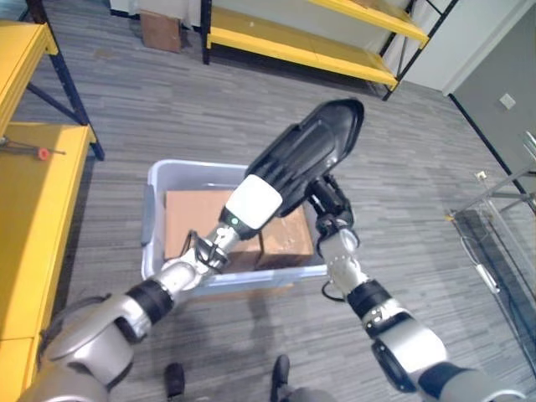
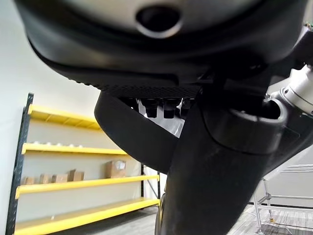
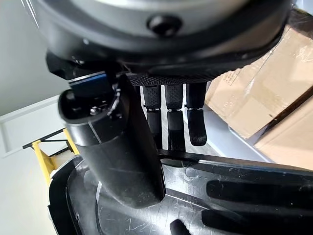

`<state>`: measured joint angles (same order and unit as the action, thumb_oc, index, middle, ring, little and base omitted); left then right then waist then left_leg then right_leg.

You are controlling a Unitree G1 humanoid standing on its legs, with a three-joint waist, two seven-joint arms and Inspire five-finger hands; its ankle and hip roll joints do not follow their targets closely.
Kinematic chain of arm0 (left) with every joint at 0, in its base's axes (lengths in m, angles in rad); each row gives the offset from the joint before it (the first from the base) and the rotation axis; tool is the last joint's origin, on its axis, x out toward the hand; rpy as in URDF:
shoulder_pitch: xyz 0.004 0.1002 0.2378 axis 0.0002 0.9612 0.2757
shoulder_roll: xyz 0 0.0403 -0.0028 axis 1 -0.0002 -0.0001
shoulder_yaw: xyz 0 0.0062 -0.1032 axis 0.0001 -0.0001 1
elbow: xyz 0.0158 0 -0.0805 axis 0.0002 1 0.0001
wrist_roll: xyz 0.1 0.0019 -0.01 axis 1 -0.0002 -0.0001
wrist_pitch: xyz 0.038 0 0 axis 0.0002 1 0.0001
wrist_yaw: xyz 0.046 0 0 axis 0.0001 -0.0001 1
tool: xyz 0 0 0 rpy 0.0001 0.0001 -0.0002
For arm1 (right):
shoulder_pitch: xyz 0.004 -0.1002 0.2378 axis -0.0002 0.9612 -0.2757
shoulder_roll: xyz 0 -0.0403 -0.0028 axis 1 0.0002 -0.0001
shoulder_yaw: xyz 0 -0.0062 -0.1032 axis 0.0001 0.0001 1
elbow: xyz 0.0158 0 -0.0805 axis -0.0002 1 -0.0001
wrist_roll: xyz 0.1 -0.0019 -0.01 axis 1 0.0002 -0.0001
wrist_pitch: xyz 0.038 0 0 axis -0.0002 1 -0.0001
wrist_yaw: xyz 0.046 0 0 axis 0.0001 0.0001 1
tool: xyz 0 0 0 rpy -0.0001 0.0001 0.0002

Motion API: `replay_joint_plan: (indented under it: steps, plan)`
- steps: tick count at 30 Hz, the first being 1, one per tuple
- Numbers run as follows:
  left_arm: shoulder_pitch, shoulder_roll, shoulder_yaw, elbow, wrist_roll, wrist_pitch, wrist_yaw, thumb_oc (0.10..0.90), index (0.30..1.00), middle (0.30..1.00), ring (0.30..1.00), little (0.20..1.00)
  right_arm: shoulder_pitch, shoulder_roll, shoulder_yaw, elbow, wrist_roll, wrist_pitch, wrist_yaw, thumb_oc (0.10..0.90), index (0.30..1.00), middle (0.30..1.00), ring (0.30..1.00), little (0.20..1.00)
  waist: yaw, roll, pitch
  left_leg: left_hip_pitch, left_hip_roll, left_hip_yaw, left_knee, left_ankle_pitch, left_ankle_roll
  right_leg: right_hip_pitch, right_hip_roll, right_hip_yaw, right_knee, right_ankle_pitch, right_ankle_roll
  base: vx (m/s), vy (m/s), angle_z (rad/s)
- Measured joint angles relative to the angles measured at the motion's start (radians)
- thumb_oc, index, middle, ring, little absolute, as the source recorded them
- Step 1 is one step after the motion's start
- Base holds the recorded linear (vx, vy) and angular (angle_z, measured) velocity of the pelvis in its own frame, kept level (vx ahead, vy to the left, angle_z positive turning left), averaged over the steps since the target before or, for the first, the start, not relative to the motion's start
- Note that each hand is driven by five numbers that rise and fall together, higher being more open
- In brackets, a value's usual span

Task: Move parts from the plastic box to the shelf.

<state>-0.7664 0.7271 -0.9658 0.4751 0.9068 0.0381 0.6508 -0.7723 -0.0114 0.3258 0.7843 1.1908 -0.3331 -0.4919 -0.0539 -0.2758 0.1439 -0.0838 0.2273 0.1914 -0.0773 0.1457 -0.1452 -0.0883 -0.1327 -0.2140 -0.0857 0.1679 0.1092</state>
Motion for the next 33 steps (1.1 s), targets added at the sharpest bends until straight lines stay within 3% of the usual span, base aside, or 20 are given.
replay_joint_plan:
  steps: [13,14,16,17,33]
  plan:
    - [-0.014,0.058,-0.006,-0.038,0.003,0.009,0.036,0.9,1.0,1.0,1.0,1.0,0.097,-0.02,0.075,-0.163,0.031,-0.032,0.003,0.4,0.3,0.3,0.3,0.3,-0.003,-0.031,0.003,0.0,0.019,0.015,0.0,-0.003,-0.011,-0.012,0.018,0.012,0.0,0.0,0.0,0.0,-0.008,-0.03]
    - [-0.015,0.063,-0.006,-0.048,0.003,0.009,0.037,0.839,0.915,0.915,0.915,0.915,0.103,-0.024,0.079,-0.174,0.031,-0.032,0.003,0.4,0.3,0.3,0.3,0.3,-0.003,-0.031,0.003,0.0,0.02,0.016,0.0,-0.003,-0.011,-0.012,0.019,0.012,0.0,0.0,0.0,0.0,-0.015,-0.05]
    - [-0.019,0.078,-0.007,-0.066,0.004,0.009,0.038,0.443,0.36,0.36,0.36,0.36,0.11,-0.032,0.09,-0.197,0.032,-0.033,0.004,0.4,0.3,0.3,0.3,0.3,-0.003,-0.031,0.003,0.0,0.022,0.019,0.0,-0.003,-0.011,-0.014,0.02,0.013,0.0,0.0,0.0,0.0,-0.007,-0.02]
    - [-0.025,0.079,-0.009,-0.069,0.004,0.009,0.038,0.4,0.3,0.3,0.3,0.3,0.11,-0.035,0.093,-0.198,0.032,-0.034,0.006,0.4,0.3,0.3,0.3,0.3,-0.005,-0.031,0.003,0.0,0.022,0.019,0.0,-0.003,-0.012,-0.014,0.02,0.013,0.0,0.0,0.0,0.0,0.0,0.0]
    - [-0.084,0.084,-0.063,-0.13,0.05,0.004,0.037,0.4,0.3,0.3,0.3,0.3,0.111,-0.098,0.102,-0.243,0.069,-0.057,0.006,0.4,0.3,0.3,0.3,0.3,-0.024,-0.032,0.003,0.006,0.026,0.024,0.0,-0.003,-0.015,-0.012,0.025,0.016,0.0,0.0,0.0,0.0,0.0,0.0]
